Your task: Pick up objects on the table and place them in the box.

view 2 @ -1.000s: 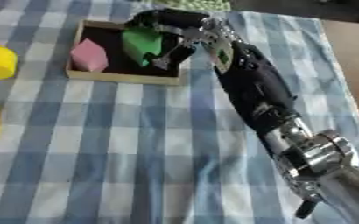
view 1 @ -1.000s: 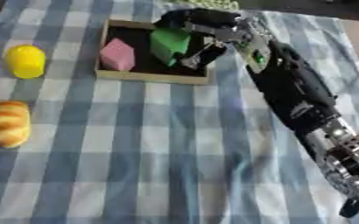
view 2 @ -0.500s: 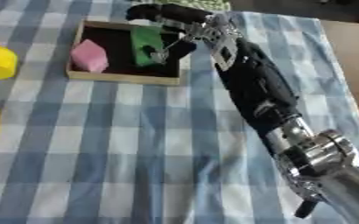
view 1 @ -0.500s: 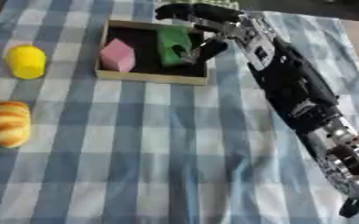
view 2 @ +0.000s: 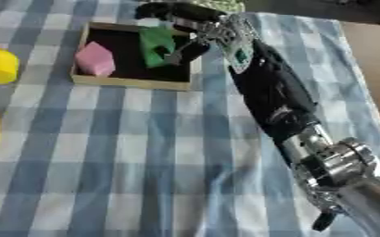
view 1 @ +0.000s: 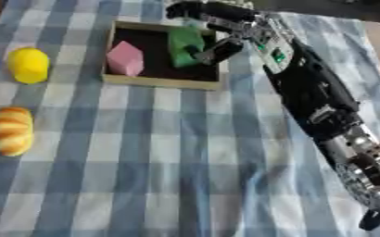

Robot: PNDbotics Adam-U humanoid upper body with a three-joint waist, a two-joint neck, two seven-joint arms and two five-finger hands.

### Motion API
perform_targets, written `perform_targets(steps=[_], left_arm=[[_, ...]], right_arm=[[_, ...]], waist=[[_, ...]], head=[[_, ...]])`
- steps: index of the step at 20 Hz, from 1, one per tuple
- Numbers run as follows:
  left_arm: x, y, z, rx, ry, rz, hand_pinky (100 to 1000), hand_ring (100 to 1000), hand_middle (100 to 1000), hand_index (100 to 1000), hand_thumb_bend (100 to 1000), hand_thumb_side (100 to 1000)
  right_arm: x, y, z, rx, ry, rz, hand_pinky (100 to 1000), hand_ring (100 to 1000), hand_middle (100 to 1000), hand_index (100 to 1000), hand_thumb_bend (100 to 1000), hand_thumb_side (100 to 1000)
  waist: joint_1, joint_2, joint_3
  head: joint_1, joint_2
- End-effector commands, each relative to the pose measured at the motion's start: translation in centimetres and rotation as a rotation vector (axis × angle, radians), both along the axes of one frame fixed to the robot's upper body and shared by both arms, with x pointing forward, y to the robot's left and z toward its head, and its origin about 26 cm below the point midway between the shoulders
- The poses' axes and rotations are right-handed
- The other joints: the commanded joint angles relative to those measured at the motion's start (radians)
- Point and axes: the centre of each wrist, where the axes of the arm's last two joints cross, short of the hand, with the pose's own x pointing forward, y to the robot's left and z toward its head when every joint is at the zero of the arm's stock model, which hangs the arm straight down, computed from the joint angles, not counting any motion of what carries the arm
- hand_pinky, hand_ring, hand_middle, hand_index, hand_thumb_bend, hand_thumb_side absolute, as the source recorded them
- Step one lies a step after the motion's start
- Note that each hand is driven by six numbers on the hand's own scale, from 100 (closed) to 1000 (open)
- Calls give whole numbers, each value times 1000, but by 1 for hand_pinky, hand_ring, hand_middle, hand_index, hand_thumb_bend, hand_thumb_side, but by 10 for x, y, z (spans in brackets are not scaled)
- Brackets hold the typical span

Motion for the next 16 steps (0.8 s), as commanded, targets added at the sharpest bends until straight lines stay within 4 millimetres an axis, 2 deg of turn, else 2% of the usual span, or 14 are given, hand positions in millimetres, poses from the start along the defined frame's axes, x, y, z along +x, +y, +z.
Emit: perform_targets(steps=[1, 7, 11, 12, 14, 16], left_arm=[[-3, 2, 8, 16, -37, 3, 1000, 884, 812, 842, 100, 567], [-2, 7, 14, 31, -72, 17, 1000, 884, 812, 842, 100, 577], [-1, 12, 19, 50, -102, 30, 1000, 885, 812, 841, 100, 596], [-1, 12, 21, 57, -114, 33, 1000, 885, 812, 842, 100, 610], [0, 14, 28, 77, -151, 35, 1000, 884, 812, 841, 100, 648], [2, 17, 37, 107, -202, 39, 1000, 884, 812, 842, 100, 672]], right_arm=[[-15, -17, 43, -123, -105, 138, 1000, 1000, 897, 1000, 100, 100], [-57, -41, 91, 21, -197, 190, 1000, 1000, 845, 1000, 100, 100], [-91, -68, 107, 115, -221, 185, 1000, 1000, 820, 1000, 100, 100], [-99, -75, 109, 133, -225, 182, 1000, 1000, 805, 1000, 100, 124], [-115, -87, 108, 169, -225, 180, 1000, 1000, 749, 1000, 100, 191], [-129, -100, 105, 239, -221, 168, 1000, 1000, 611, 1000, 100, 251]], waist=[[1, -21, -7], [4, -25, -30], [10, -29, -44], [12, -29, -47], [18, -29, -51], [24, -29, -56]], head=[[11, -5], [43, 1], [78, 2], [86, 1], [97, 0], [102, 0]])
